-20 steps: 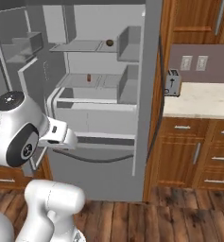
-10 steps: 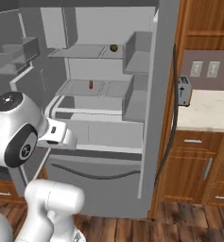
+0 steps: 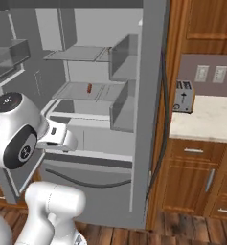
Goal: Pick up the banana and kiwi from the fridge and place one fruit on each plate on the dining counter.
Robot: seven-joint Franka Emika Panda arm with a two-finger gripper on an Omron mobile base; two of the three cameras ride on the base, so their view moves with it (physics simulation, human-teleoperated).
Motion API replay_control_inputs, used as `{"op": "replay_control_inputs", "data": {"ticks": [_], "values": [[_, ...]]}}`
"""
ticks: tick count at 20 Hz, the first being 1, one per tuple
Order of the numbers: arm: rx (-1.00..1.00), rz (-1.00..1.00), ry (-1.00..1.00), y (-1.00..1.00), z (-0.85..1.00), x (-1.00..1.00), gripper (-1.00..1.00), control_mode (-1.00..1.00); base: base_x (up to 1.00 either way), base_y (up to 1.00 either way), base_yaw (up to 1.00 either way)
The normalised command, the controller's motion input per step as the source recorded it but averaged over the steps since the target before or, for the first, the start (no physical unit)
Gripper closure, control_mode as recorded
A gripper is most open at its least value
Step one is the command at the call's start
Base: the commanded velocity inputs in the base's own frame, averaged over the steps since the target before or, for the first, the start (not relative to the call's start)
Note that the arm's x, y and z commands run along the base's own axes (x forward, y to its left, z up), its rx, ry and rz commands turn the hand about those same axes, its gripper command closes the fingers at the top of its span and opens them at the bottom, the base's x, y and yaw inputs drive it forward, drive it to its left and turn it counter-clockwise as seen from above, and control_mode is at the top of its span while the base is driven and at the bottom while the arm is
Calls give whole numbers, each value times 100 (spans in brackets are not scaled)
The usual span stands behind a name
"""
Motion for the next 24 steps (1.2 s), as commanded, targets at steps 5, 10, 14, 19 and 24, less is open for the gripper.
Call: {"op": "replay_control_inputs", "data": {"ticks": [5,10,14,19,24], "values": [[0,0,0,0,0,0,-100,100,15,-12,4],[0,0,0,0,0,0,-100,100,31,24,0],[0,0,0,0,0,0,-100,100,40,68,0],[0,0,0,0,0,0,-100,100,68,1,1],[0,0,0,0,0,0,-100,100,76,-24,3]]}}
